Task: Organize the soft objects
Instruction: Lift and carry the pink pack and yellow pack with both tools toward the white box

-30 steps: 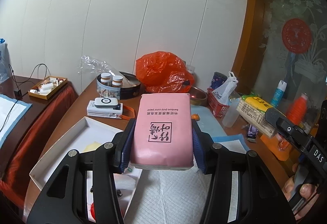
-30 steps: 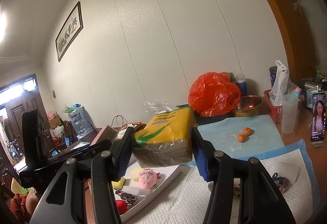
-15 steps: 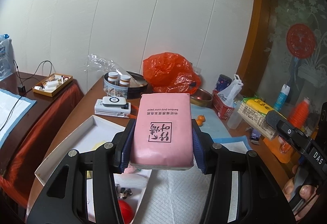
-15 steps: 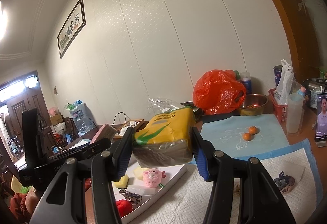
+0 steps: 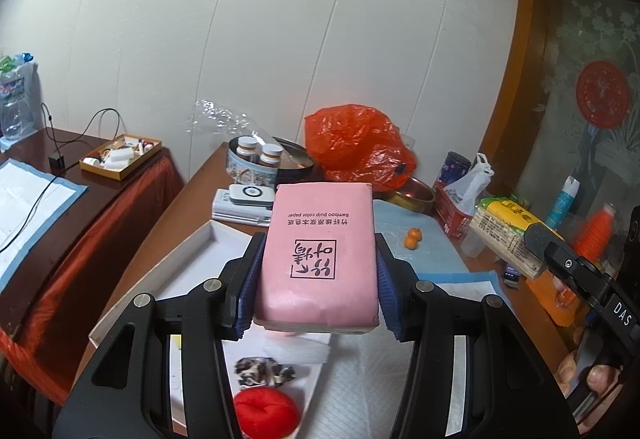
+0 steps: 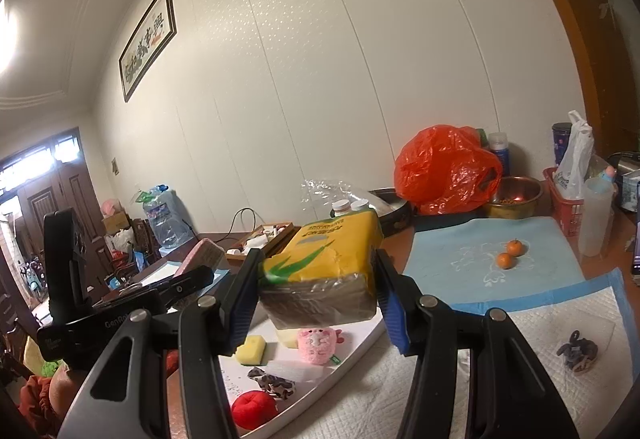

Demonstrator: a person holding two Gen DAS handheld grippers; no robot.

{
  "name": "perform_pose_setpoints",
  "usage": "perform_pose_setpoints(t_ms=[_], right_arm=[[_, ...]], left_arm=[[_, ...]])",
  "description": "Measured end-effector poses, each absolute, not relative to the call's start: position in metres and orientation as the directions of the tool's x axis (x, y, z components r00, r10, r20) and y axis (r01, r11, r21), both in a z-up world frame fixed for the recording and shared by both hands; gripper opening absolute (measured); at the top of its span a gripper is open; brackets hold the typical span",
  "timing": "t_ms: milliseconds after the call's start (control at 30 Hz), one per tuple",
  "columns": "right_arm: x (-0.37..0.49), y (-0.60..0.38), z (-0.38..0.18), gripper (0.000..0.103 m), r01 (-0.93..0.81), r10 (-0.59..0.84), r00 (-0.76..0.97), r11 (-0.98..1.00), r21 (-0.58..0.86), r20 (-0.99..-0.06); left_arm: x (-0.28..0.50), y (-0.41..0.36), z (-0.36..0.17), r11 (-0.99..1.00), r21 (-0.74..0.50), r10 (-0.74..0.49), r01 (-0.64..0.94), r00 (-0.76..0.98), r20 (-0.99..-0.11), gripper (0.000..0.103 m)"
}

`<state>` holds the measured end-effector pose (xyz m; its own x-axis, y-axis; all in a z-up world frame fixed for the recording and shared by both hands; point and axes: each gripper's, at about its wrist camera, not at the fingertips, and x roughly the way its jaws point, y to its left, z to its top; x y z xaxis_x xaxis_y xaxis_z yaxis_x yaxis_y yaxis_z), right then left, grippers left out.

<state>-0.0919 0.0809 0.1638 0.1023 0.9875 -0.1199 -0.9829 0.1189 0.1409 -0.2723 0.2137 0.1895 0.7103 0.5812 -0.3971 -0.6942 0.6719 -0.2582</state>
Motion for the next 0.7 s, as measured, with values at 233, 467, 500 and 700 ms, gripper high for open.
perform_pose_setpoints(t_ms=[233, 467, 500, 700], right_arm=[[-0.103, 0.101, 0.158, 0.055, -0.984, 0.985, 0.081, 0.103, 0.142, -0.153], [-0.109, 0.137, 0.138, 0.055, -0.98, 0.971, 0.04, 0.084, 0.179, -0.236], [-0.11, 0.146, 0.132, 0.055, -0.978, 0.965, 0.028, 0.079, 0.191, -0.26], [-0.13, 0.194, 0.098, 0.055, -0.979, 0.927, -0.012, 0.065, 0.192, -0.375]], left_arm=[[-0.304, 0.239, 0.179, 0.598, -0.245, 0.642, -0.763, 0.639, -0.423, 0.051], [-0.327, 0.273, 0.134, 0.534, -0.219, 0.622, -0.816, 0.555, -0.552, 0.051], [-0.327, 0.276, 0.126, 0.533, -0.214, 0.61, -0.819, 0.547, -0.573, 0.051], [-0.32, 0.291, 0.084, 0.534, -0.182, 0.535, -0.826, 0.496, -0.684, 0.051]])
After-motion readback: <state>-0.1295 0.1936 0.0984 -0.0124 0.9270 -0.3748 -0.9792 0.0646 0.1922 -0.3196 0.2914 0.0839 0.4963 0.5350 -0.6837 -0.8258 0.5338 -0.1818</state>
